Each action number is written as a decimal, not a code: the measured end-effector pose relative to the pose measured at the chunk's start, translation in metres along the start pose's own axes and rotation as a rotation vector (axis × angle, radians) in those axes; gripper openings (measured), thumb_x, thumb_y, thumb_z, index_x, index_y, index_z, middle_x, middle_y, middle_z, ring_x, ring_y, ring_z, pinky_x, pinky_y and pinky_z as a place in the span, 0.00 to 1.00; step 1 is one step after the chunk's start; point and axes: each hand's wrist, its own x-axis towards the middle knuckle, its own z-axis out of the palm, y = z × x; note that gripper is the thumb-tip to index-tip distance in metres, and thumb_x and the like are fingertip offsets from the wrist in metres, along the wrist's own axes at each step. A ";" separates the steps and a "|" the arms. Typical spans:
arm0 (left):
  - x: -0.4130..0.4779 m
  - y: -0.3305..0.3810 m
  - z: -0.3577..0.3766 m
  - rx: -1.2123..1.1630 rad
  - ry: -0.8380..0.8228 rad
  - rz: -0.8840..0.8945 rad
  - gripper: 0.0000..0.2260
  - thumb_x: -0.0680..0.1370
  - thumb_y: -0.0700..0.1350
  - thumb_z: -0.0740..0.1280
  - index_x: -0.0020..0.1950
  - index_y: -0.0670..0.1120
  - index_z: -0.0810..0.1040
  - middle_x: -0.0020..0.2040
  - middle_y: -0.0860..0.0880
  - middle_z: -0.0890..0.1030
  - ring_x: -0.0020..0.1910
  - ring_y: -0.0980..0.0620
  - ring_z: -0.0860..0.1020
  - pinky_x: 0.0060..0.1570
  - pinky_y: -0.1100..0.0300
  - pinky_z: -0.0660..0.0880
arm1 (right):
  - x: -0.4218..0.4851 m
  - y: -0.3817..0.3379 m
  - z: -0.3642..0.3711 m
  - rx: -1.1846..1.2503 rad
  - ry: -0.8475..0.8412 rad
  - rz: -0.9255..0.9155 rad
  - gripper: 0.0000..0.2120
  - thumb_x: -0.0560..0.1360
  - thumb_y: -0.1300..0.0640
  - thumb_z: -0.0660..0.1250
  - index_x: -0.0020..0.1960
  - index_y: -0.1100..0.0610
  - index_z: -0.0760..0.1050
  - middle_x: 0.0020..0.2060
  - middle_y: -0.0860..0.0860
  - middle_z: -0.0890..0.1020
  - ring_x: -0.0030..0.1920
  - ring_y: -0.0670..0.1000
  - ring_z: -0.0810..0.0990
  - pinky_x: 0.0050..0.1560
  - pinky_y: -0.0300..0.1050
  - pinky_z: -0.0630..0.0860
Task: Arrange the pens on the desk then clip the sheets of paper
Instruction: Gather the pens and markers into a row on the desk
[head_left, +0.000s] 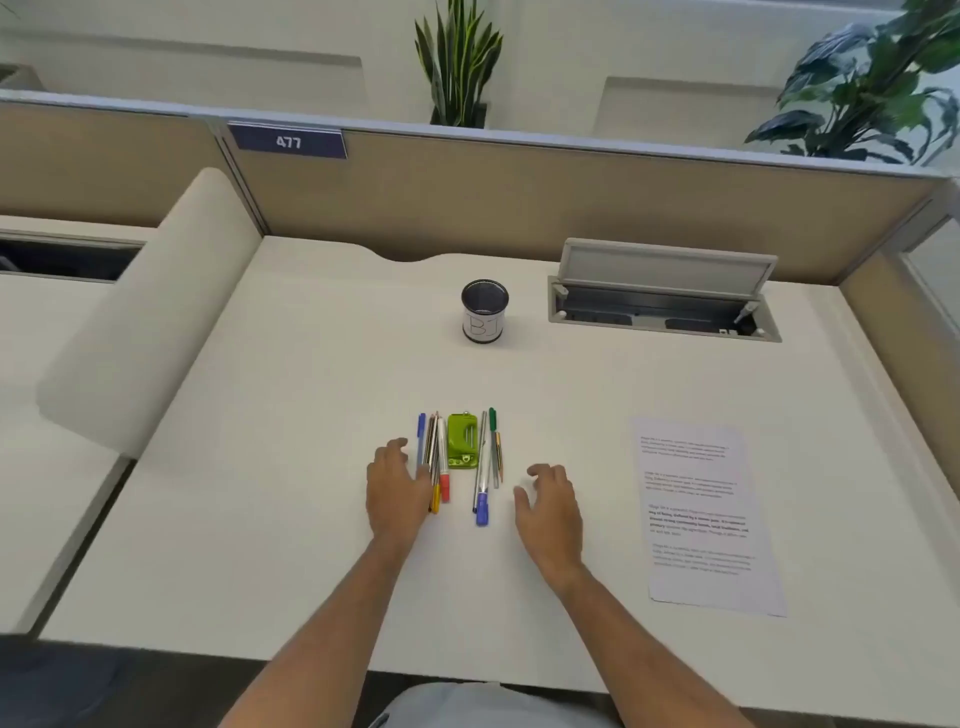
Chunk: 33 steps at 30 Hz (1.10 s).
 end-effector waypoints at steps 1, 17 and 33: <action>0.004 0.000 -0.002 -0.005 -0.023 -0.011 0.19 0.83 0.43 0.71 0.73 0.44 0.76 0.66 0.43 0.80 0.66 0.42 0.77 0.64 0.46 0.78 | 0.006 -0.007 0.004 0.072 -0.027 0.050 0.17 0.83 0.54 0.71 0.69 0.57 0.77 0.63 0.52 0.79 0.64 0.54 0.80 0.60 0.50 0.81; 0.035 -0.009 0.001 0.072 -0.082 -0.043 0.14 0.81 0.51 0.75 0.62 0.45 0.81 0.57 0.46 0.82 0.56 0.45 0.82 0.56 0.48 0.83 | 0.054 -0.047 0.024 -0.038 -0.175 0.274 0.18 0.77 0.47 0.78 0.55 0.59 0.78 0.51 0.54 0.82 0.52 0.57 0.83 0.48 0.52 0.81; 0.044 -0.010 0.005 0.299 -0.042 0.046 0.10 0.84 0.49 0.70 0.57 0.42 0.83 0.52 0.46 0.82 0.49 0.47 0.81 0.46 0.53 0.83 | 0.061 -0.059 0.038 -0.232 -0.165 0.165 0.09 0.77 0.56 0.73 0.53 0.59 0.77 0.48 0.54 0.82 0.42 0.55 0.82 0.38 0.46 0.75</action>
